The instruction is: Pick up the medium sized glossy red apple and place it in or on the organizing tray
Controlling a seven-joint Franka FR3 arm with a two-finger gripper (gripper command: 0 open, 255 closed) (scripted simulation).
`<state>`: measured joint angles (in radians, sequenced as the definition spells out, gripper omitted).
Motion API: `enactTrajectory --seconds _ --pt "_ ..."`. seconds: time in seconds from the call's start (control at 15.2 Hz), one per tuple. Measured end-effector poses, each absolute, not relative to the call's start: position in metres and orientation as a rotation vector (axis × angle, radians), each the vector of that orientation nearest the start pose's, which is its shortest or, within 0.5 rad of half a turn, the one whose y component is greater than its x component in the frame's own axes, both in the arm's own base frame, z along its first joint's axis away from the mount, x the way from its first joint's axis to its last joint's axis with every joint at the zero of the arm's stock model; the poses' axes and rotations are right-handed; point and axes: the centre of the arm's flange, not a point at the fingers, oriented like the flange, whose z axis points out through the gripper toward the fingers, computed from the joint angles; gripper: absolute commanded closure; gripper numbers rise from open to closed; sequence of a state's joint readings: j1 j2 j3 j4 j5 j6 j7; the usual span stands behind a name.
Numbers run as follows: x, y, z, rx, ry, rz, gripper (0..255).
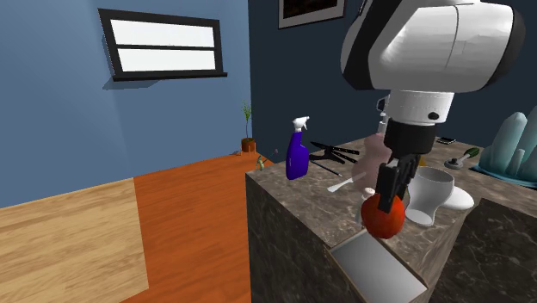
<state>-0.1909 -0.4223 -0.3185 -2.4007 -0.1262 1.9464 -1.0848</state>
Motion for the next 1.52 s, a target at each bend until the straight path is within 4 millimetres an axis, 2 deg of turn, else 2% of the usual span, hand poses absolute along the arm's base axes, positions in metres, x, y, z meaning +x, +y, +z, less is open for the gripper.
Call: enactTrajectory --seconds 0.53,0.92,0.99,1.39,1.52 --pt "0.359 -0.217 0.418 -2.935 -0.996 0.038 255" --pt "0.359 -0.216 0.414 -2.935 -0.996 0.038 255" --pt "0.359 -0.216 0.414 -2.935 -0.996 0.038 0" --pt "0.359 -0.216 0.414 -2.935 -0.996 0.038 0" --pt "0.362 -0.216 0.432 -2.936 -0.996 0.036 0"
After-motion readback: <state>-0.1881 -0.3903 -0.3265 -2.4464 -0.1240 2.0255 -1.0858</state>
